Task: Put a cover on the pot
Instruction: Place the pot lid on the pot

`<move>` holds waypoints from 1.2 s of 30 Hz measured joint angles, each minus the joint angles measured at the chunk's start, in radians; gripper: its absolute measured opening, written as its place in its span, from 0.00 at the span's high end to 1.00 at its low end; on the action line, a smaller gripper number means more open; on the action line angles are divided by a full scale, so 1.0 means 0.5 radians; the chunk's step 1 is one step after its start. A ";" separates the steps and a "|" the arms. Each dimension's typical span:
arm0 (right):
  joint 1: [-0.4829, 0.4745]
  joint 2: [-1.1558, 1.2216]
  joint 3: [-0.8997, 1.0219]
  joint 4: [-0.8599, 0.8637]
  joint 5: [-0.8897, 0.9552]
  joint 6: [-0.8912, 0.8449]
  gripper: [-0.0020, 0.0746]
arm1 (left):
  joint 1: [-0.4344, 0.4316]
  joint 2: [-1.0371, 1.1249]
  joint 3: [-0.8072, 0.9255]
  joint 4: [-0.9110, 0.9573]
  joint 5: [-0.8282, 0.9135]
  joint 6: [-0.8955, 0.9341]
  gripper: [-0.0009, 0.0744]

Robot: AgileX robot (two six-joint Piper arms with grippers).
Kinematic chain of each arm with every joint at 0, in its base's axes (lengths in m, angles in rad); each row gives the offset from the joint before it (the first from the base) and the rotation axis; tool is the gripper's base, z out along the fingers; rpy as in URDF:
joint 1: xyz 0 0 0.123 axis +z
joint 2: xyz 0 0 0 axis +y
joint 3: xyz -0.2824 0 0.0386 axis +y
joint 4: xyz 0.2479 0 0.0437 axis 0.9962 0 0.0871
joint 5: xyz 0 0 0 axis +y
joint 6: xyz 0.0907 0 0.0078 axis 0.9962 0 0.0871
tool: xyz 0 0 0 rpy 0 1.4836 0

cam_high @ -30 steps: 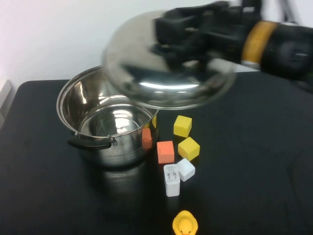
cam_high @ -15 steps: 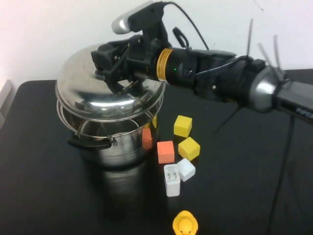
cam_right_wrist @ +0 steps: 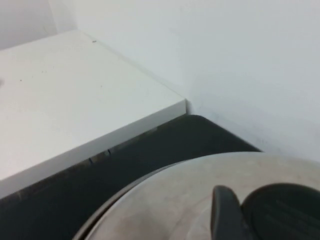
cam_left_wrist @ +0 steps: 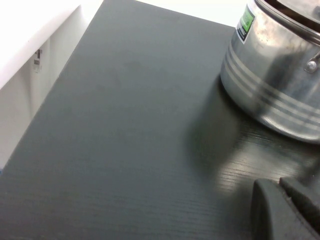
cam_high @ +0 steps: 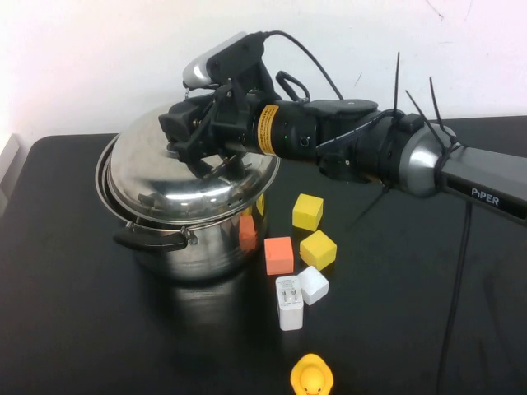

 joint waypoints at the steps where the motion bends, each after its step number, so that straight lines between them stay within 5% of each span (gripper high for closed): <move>1: 0.000 0.000 0.000 -0.012 -0.004 0.008 0.52 | 0.000 0.000 0.000 0.000 0.000 0.000 0.99; 36: 0.035 0.022 -0.005 0.167 0.008 -0.244 0.52 | 0.000 0.000 0.000 0.000 0.000 -0.004 0.99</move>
